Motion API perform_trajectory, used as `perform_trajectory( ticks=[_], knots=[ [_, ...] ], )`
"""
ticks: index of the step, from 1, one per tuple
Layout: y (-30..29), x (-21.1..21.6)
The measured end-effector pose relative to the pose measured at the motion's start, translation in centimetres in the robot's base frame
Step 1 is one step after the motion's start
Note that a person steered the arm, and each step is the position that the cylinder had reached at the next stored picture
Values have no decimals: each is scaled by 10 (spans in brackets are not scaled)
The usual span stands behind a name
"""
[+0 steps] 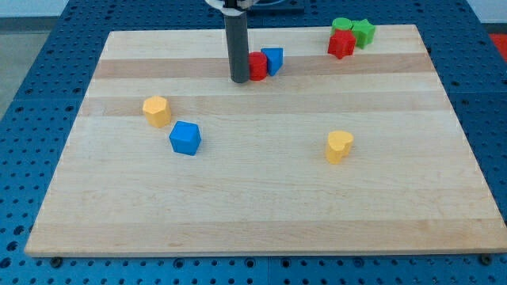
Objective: Separate the red circle from the blue triangle
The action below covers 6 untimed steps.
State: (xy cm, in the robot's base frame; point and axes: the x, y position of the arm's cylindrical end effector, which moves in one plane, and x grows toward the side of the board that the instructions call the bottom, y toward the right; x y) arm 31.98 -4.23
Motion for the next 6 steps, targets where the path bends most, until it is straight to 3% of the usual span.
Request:
perform_trajectory(
  ticks=[3,6],
  knots=[
    [-4,-46],
    [43,6]
  ],
)
